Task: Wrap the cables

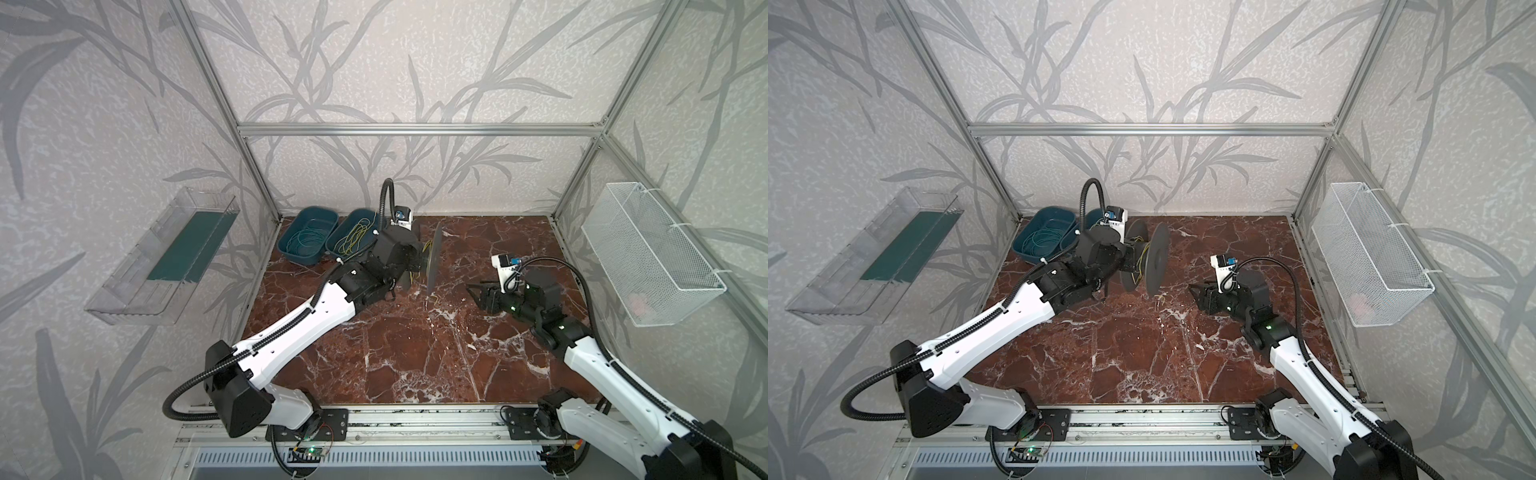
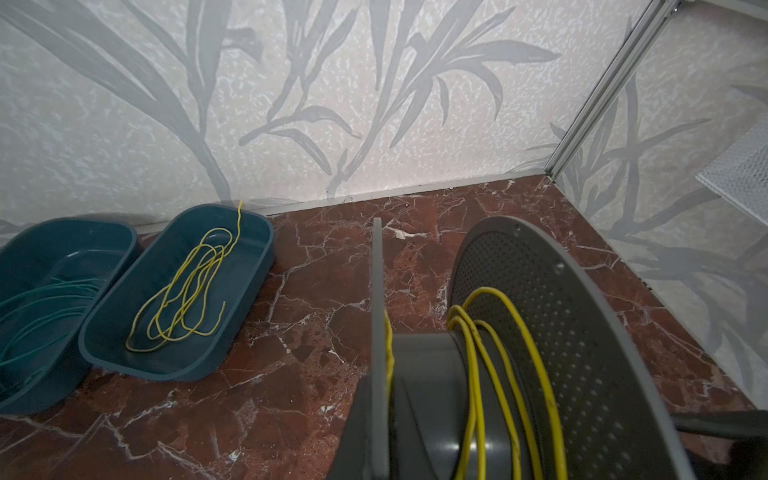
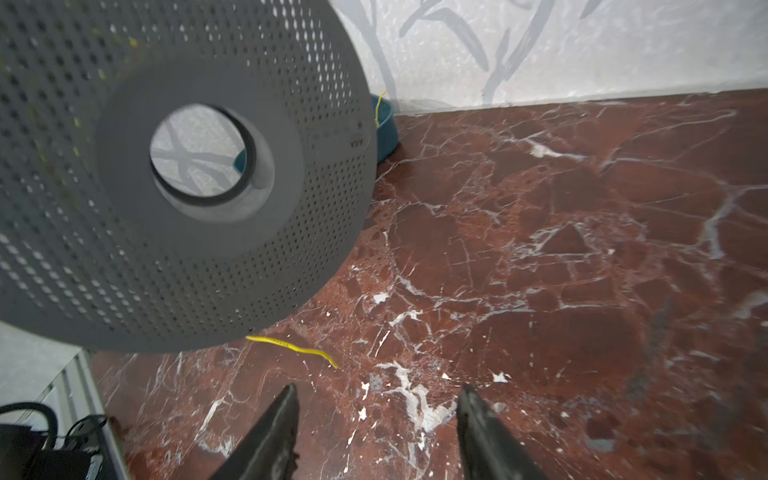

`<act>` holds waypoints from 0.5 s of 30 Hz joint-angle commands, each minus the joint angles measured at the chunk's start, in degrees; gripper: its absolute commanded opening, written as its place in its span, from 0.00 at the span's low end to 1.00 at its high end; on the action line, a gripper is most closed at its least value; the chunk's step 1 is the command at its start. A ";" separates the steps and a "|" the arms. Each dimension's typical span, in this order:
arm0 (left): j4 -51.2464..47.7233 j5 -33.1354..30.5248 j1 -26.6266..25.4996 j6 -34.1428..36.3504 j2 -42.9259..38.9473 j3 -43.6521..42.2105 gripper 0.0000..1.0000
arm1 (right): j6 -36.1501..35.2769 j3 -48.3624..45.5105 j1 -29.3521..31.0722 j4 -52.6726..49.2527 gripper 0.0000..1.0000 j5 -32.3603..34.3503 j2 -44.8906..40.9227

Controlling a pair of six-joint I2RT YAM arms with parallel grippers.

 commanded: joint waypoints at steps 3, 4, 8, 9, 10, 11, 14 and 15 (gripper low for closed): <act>-2.03 5.51 3.00 -6.51 -2.52 5.49 0.00 | 0.95 -2.57 0.14 14.29 0.61 -11.70 6.20; -2.10 5.72 3.25 -6.56 -2.62 5.78 0.00 | 0.87 -2.50 0.45 15.18 0.62 -12.01 7.59; -2.24 6.43 4.15 -7.56 -3.05 6.16 0.00 | 3.51 -2.81 1.02 22.89 0.63 -13.44 13.16; -2.08 6.82 4.49 -7.82 -3.18 6.09 0.00 | 4.08 -2.34 1.25 24.18 0.63 -14.36 14.68; -2.06 6.97 4.72 -8.10 -3.31 6.02 0.00 | 4.19 -1.66 1.78 24.97 0.63 -14.88 16.49; -1.88 7.28 4.97 -8.38 -3.32 5.90 0.00 | 4.04 -1.04 2.44 25.51 0.63 -14.87 18.10; -1.71 7.48 5.67 -8.86 -3.49 5.71 0.00 | 4.32 0.78 3.83 26.63 0.61 -15.75 21.95; -1.67 7.59 5.86 -8.93 -3.51 5.59 0.00 | 4.36 1.02 4.04 26.84 0.60 -15.77 22.62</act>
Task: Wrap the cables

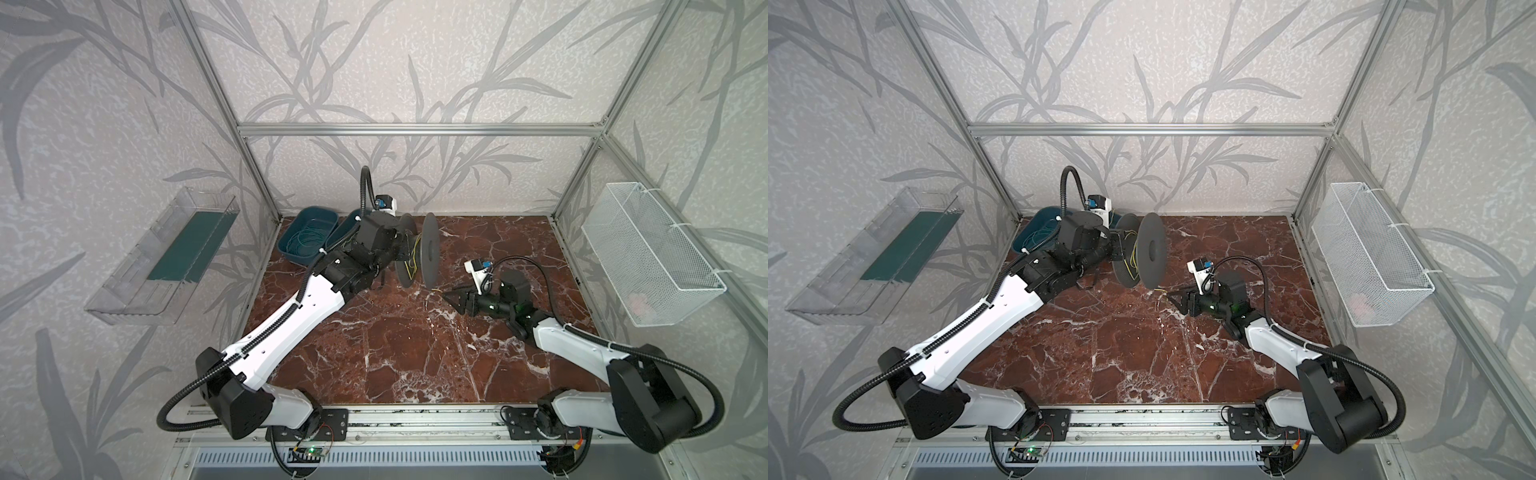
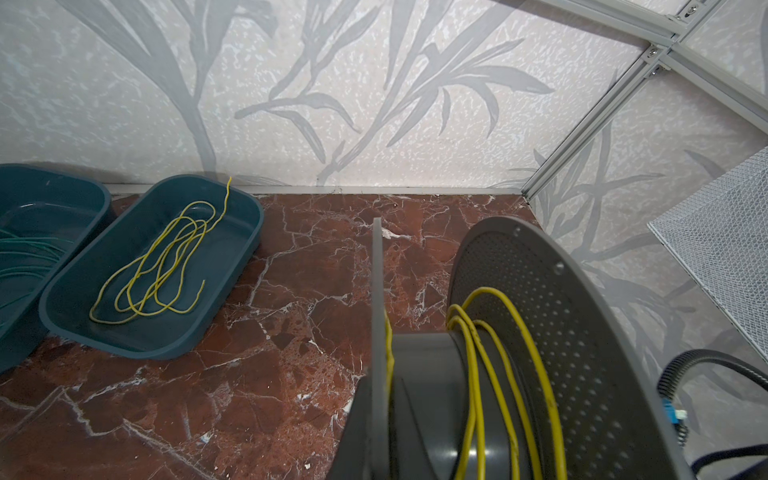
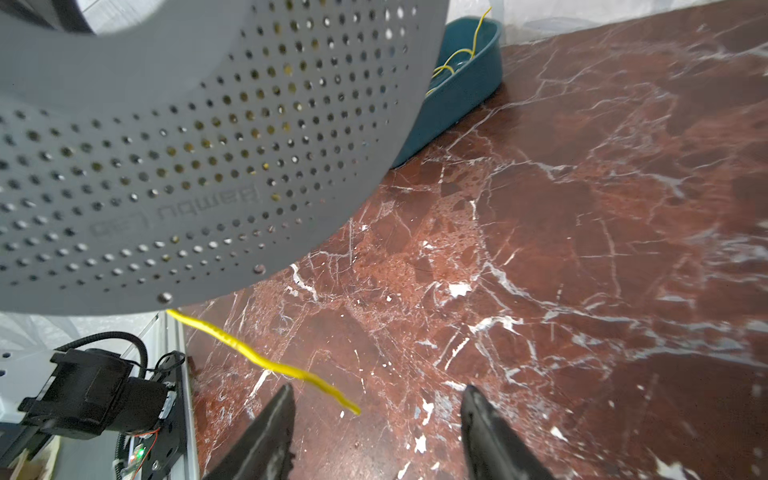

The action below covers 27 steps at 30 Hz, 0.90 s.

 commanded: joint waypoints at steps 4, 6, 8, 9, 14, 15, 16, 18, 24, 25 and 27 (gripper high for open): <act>3.06 0.53 1.68 -3.12 -3.19 1.73 0.00 | 1.16 1.77 1.16 5.49 0.52 -3.16 2.00; 3.50 1.07 2.19 -3.42 -3.32 1.13 0.00 | 1.10 1.64 1.20 4.98 0.47 -3.34 1.72; 4.13 2.17 2.72 -4.26 -3.32 0.52 0.00 | 0.93 1.53 1.41 4.88 0.44 -2.69 1.61; 4.36 2.59 2.92 -4.80 -3.32 0.32 0.00 | 0.75 1.68 1.50 4.80 0.44 -2.64 1.82; 5.31 3.87 3.50 -6.15 -3.06 -0.16 0.00 | -0.74 3.83 2.13 3.14 0.38 -2.20 4.07; 5.34 3.91 3.49 -6.17 -3.02 -0.15 0.00 | -0.62 3.96 2.14 3.30 0.35 -2.17 4.09; 5.27 3.99 3.52 -6.29 -2.97 -0.16 0.00 | -0.50 4.04 2.19 3.68 0.33 -2.20 4.09; 5.49 4.16 3.66 -6.53 -2.97 -0.52 0.00 | -0.42 4.31 2.34 3.75 0.20 -2.03 4.00; 6.19 2.65 4.03 -7.08 -2.89 -1.64 0.00 | -1.00 3.23 4.32 0.57 0.00 -0.22 0.21; 6.59 1.67 4.14 -7.11 -2.89 -1.82 0.00 | -0.89 2.68 5.16 -0.47 0.00 1.35 -1.18; 7.29 -0.58 4.45 -7.70 -2.36 -2.01 0.00 | -0.52 1.28 8.13 -2.47 0.00 6.20 -4.06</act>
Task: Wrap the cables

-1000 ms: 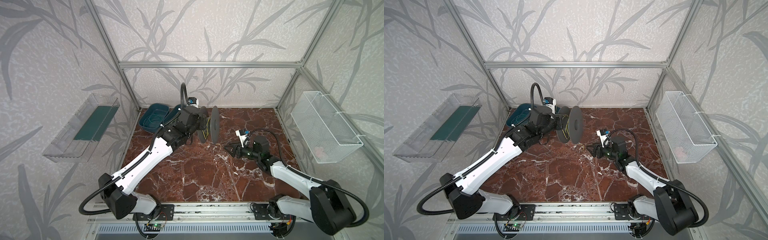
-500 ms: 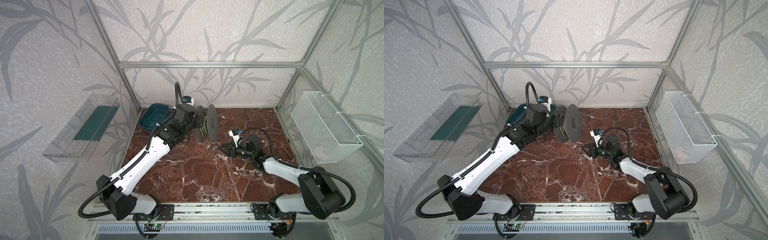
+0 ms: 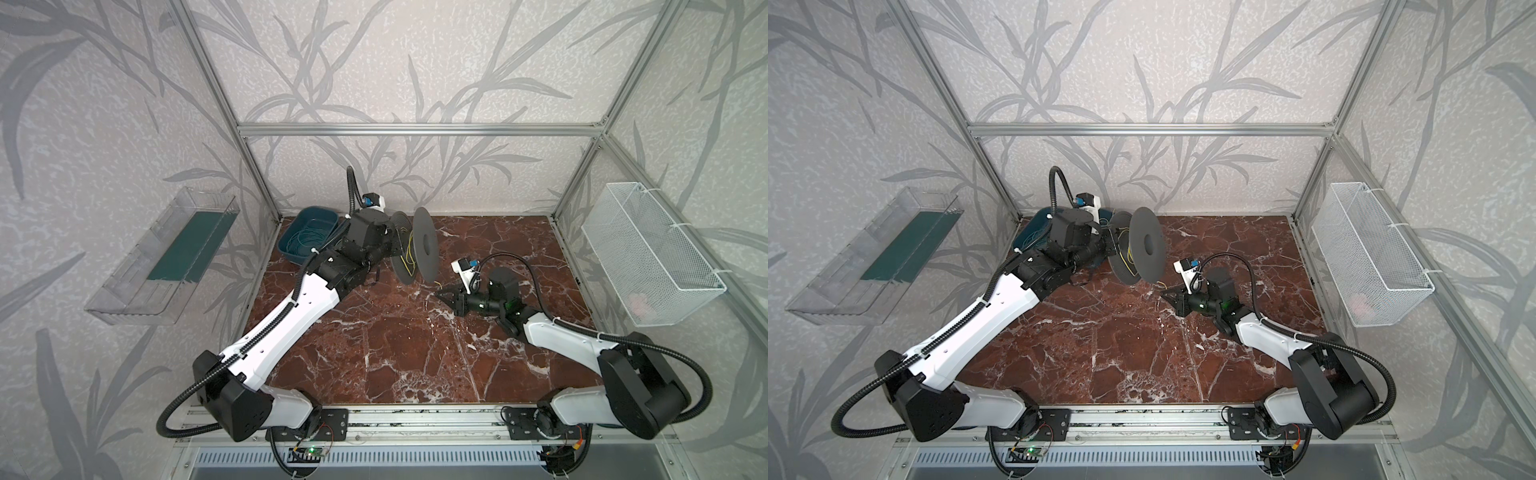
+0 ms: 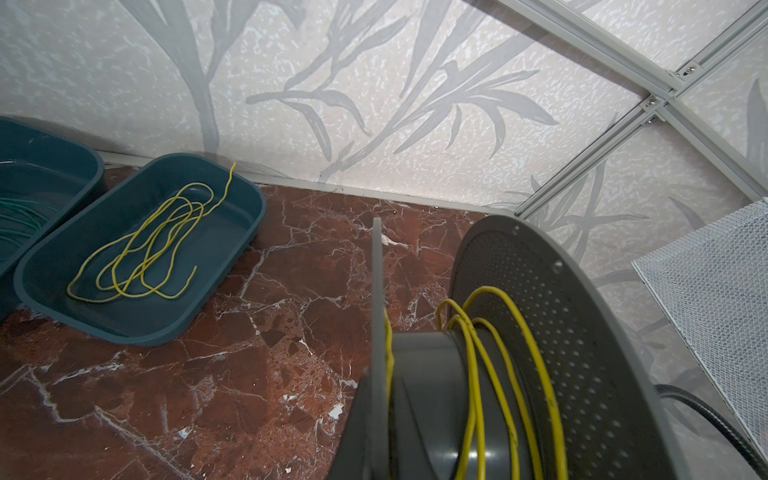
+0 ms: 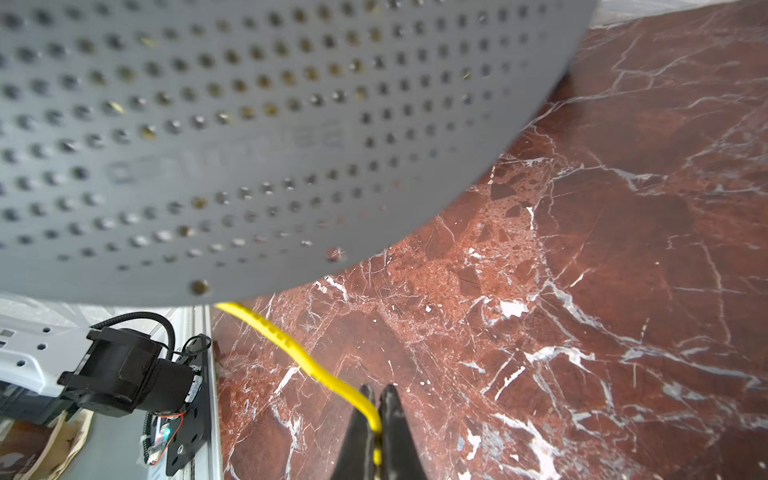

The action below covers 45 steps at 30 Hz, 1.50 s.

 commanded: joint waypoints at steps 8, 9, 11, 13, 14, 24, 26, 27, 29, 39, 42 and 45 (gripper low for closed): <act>8.99 -11.63 1.09 -1.88 5.08 2.28 0.00 | -1.66 0.28 23.58 -15.56 0.00 31.14 -12.29; 9.09 -12.18 1.04 -1.83 6.15 2.62 0.00 | -2.22 1.19 25.19 -17.21 0.00 32.84 -12.66; 8.49 -13.64 0.99 -0.53 8.62 3.95 0.00 | -3.71 3.55 28.03 -20.66 0.00 36.39 -13.74; 9.04 -15.45 0.83 0.95 9.88 3.72 0.00 | -5.08 5.71 28.88 -23.83 0.00 38.28 -15.16; 8.99 -16.54 0.75 1.47 10.40 3.41 0.00 | -5.83 6.75 30.90 -25.31 0.00 39.35 -16.05; 10.26 -20.13 -0.50 12.64 14.28 2.63 0.00 | -14.70 16.01 32.67 -32.12 0.00 46.70 -22.09; 10.81 -20.16 -2.07 16.81 14.87 2.01 0.00 | -17.40 19.29 31.65 -33.88 0.00 48.56 -20.94; 11.34 -19.90 -2.87 18.86 14.81 1.40 0.00 | -18.05 20.46 30.74 -34.65 0.00 49.07 -20.24; 12.11 -21.61 -5.17 23.66 14.59 -0.05 0.00 | -19.76 23.80 27.29 -36.08 0.00 48.70 -18.31; 24.07 -24.23 -12.23 42.43 6.21 -16.05 0.00 | -24.98 35.92 12.92 -42.68 0.00 43.40 -11.98; 28.33 -24.87 -15.59 51.23 3.85 -19.68 0.00 | -26.92 37.97 10.62 -43.70 0.00 43.69 -9.67; 29.36 -23.08 -17.73 55.07 1.42 -22.17 0.00 | -26.94 38.58 7.24 -43.56 0.00 41.75 -8.30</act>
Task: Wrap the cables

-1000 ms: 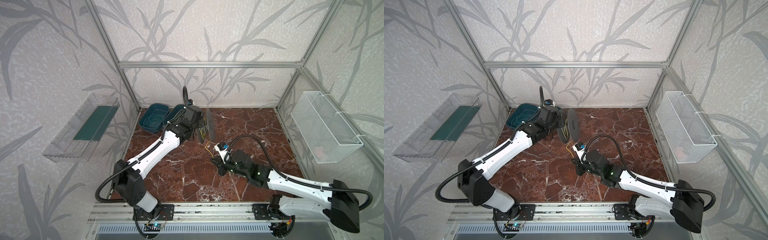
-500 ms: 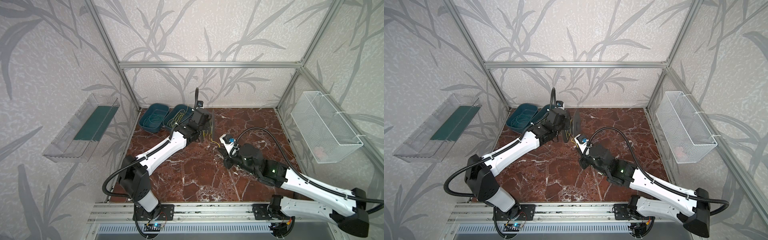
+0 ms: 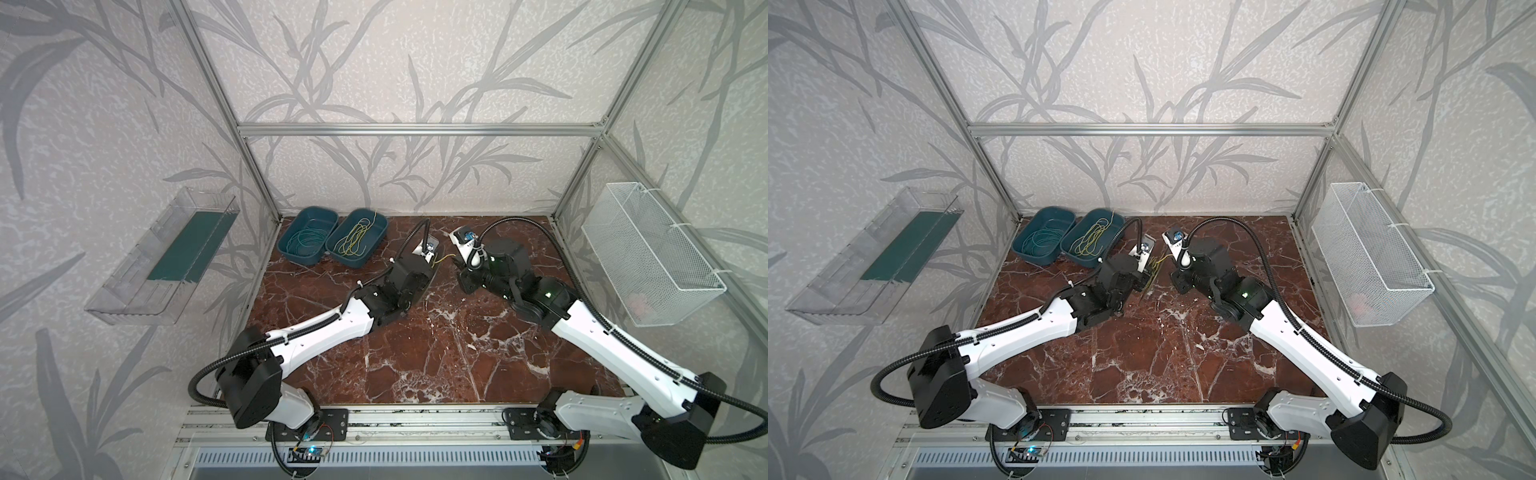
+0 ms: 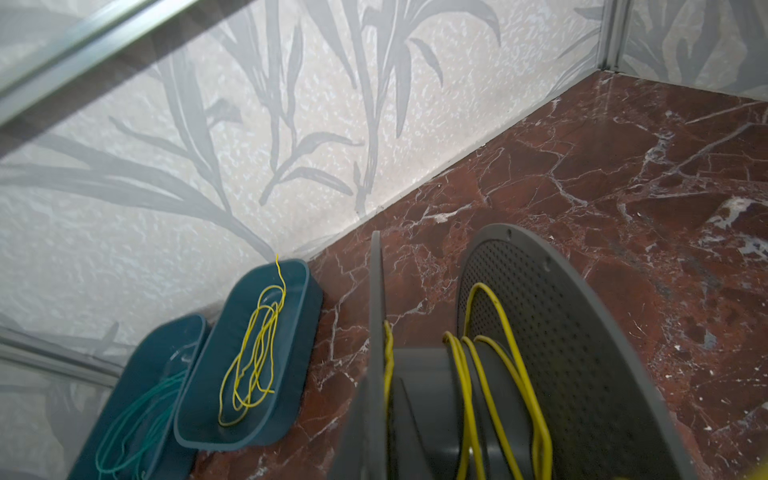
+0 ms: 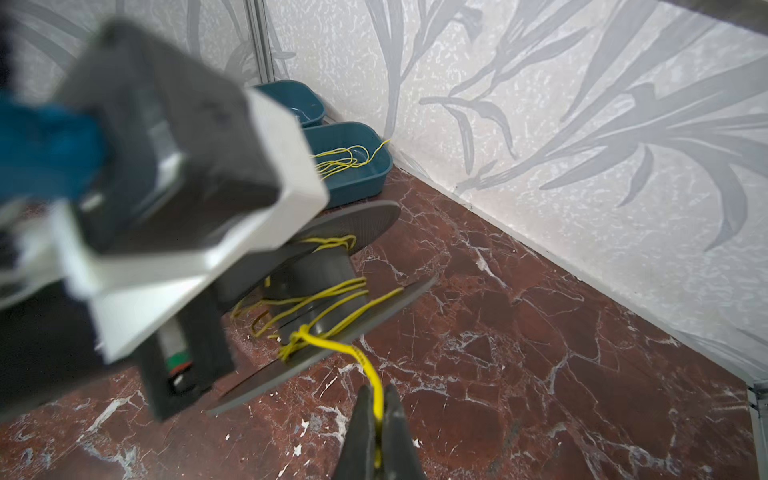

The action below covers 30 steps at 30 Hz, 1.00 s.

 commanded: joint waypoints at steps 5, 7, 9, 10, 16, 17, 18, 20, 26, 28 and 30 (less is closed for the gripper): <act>0.71 2.67 -3.67 14.29 -7.18 -6.24 0.00 | -1.08 4.60 -8.80 5.69 0.00 -3.04 1.31; -0.65 5.18 -4.27 15.04 -9.70 -7.47 0.00 | -0.85 5.23 -11.17 5.74 0.00 -4.49 2.26; -1.24 6.81 -5.04 15.98 -12.43 -8.59 0.00 | -0.81 5.19 -13.32 6.16 0.00 -6.51 2.93; -1.95 7.56 -5.71 16.74 -14.06 -9.01 0.00 | -0.91 4.94 -14.46 6.67 0.00 -7.56 3.23; -8.35 13.04 -9.33 17.23 -19.67 -7.56 0.00 | 1.28 4.29 -21.37 11.31 0.00 -16.92 5.74; -9.70 13.81 -9.99 17.11 -20.20 -6.91 0.00 | 1.57 4.50 -22.43 11.78 0.00 -18.05 6.51; -11.43 14.96 -10.63 16.86 -20.59 -6.09 0.00 | 1.67 4.72 -23.35 12.08 0.00 -19.34 7.16; -14.20 16.37 -12.04 16.18 -21.23 -4.27 0.00 | 2.19 4.62 -25.25 13.34 0.00 -22.02 8.24; -18.42 19.13 -13.57 14.31 -22.77 -1.90 0.00 | 3.40 2.63 -28.82 16.75 0.00 -27.86 9.08; -18.59 19.88 -13.55 13.64 -23.40 -1.73 0.00 | 3.26 2.19 -28.87 17.01 0.00 -28.51 9.18; -17.24 19.85 -13.46 11.53 -24.27 -2.10 0.00 | 3.44 1.20 -28.96 18.36 0.00 -29.86 9.32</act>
